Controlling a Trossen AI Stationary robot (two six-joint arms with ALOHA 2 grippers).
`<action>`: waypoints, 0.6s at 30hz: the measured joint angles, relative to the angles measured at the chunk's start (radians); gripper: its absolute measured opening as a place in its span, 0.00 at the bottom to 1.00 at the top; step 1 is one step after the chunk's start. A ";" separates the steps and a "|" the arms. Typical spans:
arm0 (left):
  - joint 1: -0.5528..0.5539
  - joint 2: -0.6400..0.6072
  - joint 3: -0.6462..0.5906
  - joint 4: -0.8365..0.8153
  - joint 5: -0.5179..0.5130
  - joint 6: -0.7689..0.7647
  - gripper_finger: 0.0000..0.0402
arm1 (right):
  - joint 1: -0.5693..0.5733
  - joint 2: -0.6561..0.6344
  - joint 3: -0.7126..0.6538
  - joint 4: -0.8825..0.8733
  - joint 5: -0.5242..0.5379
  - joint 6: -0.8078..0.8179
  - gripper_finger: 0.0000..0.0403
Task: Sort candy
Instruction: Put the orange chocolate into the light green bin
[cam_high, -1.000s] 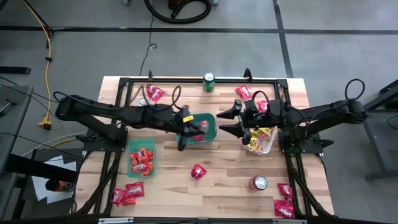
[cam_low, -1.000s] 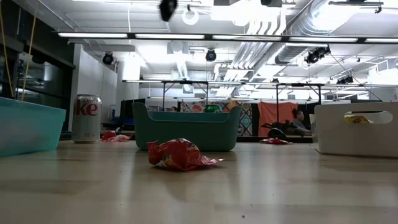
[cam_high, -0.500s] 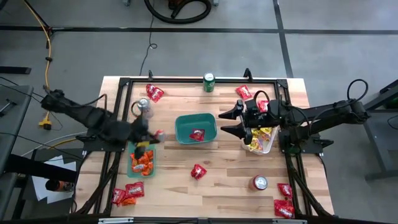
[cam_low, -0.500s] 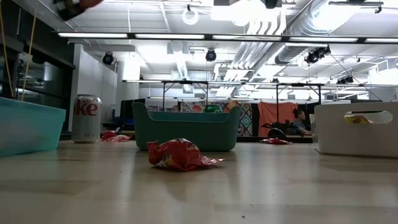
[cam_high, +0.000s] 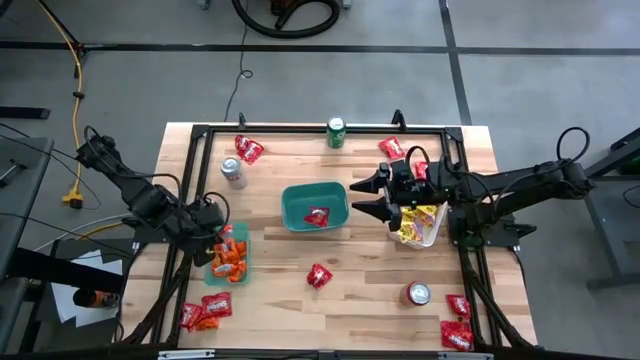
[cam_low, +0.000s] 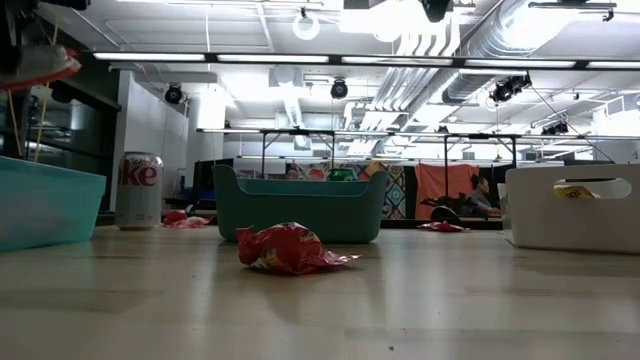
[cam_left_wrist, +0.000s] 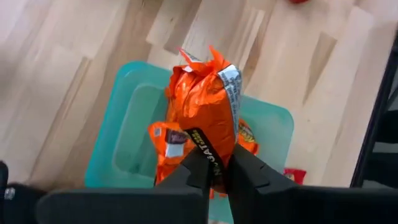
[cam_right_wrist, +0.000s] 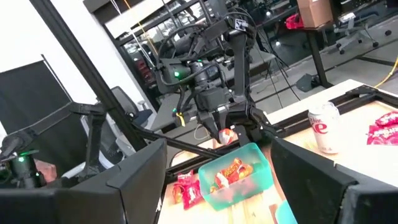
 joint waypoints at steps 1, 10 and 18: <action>0.006 0.005 0.000 -0.003 0.010 -0.001 0.08 | 0.000 0.000 0.000 -0.007 0.000 0.000 0.70; 0.035 0.045 0.000 -0.008 0.112 0.000 0.37 | 0.000 0.000 0.000 -0.018 0.000 0.001 0.70; 0.031 0.047 0.000 0.155 0.195 -0.071 0.51 | 0.000 0.000 0.000 -0.039 0.000 0.006 0.70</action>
